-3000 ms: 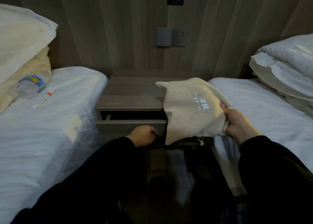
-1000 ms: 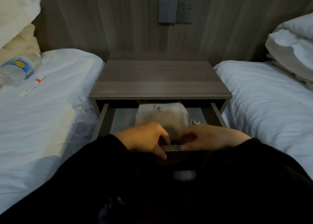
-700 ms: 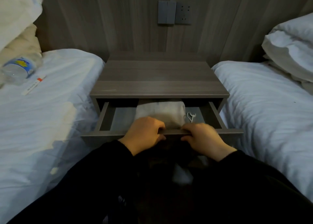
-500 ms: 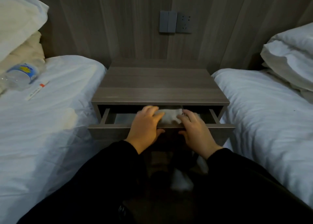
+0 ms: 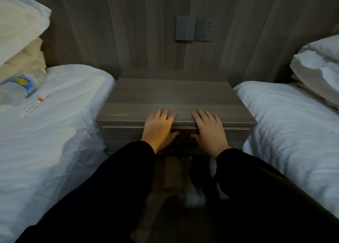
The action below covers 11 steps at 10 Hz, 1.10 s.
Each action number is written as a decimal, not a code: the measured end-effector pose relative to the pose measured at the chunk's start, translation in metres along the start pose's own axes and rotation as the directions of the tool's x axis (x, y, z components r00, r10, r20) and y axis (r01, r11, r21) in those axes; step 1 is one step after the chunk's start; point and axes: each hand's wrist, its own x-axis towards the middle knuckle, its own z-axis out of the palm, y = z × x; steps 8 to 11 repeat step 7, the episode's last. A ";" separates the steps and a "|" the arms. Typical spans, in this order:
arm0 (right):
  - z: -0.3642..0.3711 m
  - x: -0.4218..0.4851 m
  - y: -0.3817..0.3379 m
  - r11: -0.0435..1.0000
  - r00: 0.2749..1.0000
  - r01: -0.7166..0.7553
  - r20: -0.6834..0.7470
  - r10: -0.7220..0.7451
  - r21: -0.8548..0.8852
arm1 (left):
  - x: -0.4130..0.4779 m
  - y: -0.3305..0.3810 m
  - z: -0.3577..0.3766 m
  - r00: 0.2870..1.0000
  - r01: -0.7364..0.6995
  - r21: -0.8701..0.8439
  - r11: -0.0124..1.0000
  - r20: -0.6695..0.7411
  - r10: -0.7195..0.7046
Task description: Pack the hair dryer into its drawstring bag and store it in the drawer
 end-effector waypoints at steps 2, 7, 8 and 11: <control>0.020 0.003 -0.001 0.999 0.988 -0.036 -0.151 0.035 -0.006 | 0.000 -0.001 0.013 0.998 0.012 0.017 1.000 -0.068 -0.011; -0.197 -0.048 0.003 0.237 0.957 0.220 -0.256 0.137 0.946 | -0.003 0.005 0.010 0.996 0.078 0.007 0.997 -0.032 -0.078; -0.197 -0.048 0.003 0.237 0.957 0.220 -0.256 0.137 0.946 | -0.003 0.005 0.010 0.996 0.078 0.007 0.997 -0.032 -0.078; -0.197 -0.048 0.003 0.237 0.957 0.220 -0.256 0.137 0.946 | -0.003 0.005 0.010 0.996 0.078 0.007 0.997 -0.032 -0.078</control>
